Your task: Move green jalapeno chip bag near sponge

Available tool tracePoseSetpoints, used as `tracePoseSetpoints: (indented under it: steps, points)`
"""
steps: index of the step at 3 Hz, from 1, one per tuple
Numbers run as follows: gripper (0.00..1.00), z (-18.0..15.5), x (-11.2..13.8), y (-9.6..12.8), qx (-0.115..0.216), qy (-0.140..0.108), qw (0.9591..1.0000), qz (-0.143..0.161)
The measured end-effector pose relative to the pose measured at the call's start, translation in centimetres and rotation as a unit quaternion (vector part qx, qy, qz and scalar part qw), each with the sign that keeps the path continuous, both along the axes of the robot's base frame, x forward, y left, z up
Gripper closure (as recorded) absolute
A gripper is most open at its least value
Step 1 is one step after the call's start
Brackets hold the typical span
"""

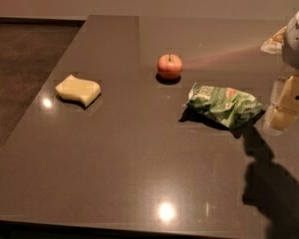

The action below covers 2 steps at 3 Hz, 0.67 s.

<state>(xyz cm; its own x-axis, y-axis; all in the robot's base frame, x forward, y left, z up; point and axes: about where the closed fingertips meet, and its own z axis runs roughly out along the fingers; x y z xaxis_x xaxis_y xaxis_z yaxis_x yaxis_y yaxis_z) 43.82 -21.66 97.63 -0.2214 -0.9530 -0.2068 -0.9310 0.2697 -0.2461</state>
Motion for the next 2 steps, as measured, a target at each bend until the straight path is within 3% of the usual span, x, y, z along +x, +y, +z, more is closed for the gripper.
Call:
tracePoseSetpoints:
  steps: [1, 2]
  points:
    - [0.00, 0.0, 0.0, 0.0, 0.000, 0.000, 1.0000, 0.000]
    - [0.00, -1.4, 2.3, 0.9, 0.004, 0.003, 1.0000, -0.004]
